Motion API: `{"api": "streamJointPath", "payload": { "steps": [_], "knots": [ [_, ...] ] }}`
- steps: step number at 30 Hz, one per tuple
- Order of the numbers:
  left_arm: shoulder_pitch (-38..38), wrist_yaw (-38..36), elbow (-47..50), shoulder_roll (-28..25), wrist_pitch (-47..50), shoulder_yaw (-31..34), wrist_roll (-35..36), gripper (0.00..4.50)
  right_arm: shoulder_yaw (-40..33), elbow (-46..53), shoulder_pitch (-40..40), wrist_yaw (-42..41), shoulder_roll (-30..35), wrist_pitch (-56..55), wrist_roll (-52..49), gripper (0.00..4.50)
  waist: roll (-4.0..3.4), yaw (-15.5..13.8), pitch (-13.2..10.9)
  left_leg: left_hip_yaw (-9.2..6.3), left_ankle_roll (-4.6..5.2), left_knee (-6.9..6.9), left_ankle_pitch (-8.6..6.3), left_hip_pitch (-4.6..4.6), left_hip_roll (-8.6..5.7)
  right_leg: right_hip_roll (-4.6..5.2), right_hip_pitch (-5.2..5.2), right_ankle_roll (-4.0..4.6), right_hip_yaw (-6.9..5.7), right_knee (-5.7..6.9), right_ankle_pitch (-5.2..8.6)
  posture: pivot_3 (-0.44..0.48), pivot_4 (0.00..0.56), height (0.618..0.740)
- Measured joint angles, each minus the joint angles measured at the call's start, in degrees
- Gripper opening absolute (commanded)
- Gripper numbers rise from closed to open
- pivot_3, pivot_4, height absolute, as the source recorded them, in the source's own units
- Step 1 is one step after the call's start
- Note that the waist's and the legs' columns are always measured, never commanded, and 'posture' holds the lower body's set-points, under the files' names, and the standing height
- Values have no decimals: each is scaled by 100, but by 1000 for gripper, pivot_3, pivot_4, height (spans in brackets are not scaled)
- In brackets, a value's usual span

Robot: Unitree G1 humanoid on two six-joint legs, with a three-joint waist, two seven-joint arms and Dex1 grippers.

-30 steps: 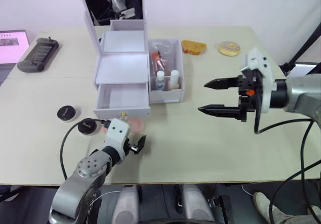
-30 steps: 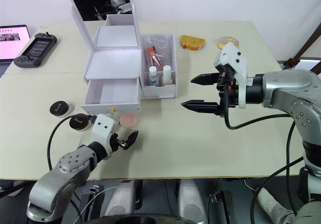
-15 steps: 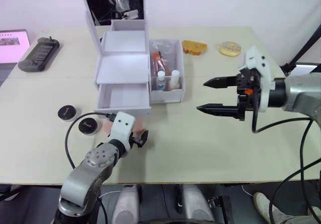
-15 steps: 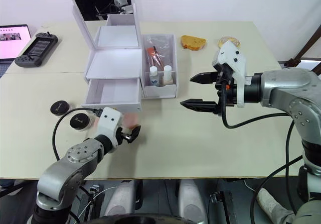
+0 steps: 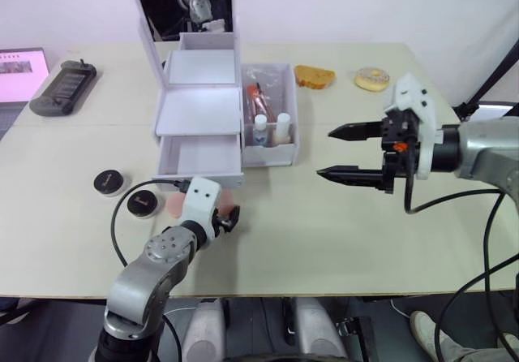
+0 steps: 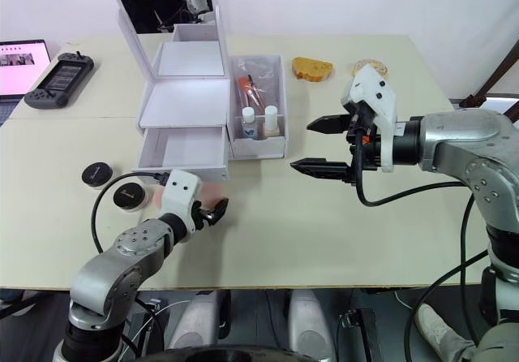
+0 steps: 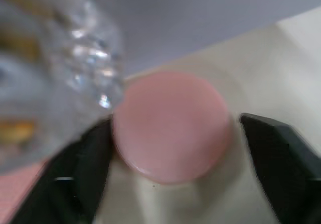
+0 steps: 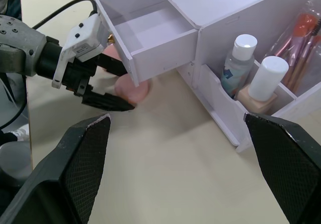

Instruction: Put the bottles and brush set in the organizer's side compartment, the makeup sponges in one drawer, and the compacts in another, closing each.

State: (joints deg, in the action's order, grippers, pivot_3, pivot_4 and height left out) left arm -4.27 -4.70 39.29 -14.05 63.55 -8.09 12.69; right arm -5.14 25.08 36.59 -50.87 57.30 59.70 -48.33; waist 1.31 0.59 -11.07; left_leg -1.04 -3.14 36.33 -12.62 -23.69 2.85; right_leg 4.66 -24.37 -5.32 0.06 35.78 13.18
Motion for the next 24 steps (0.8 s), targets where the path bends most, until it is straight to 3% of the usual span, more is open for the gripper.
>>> {"api": "streamJointPath", "payload": {
  "steps": [10, 21, 24],
  "knots": [
    [331, -281, 646, -404, 430, 144, 186, 2657, 39, -17, 1, -16, -24, -108, 83, 4500, 0, 17, 0, -1, 0, -8, 0, 1, 0, 0, -3, -1, 0, 1, 1, 0, 150, 740],
    [1127, -843, 1836, -1011, 855, 1105, 810, 2657, 600, -573, 296, -508, -387, -731, 515, 4500, 2, 20, -1, -3, 0, -1, 0, 1, 0, 0, -2, 1, 0, 1, 0, 0, 150, 740],
    [1471, -1126, 1856, -1620, 719, 1625, 1522, 2657, 803, -808, 398, -787, -454, -955, 678, 4500, 1, 20, -2, -5, 0, -7, 0, 1, 1, -2, -6, 1, -1, 2, 0, 0, 150, 740]
  ]
}}
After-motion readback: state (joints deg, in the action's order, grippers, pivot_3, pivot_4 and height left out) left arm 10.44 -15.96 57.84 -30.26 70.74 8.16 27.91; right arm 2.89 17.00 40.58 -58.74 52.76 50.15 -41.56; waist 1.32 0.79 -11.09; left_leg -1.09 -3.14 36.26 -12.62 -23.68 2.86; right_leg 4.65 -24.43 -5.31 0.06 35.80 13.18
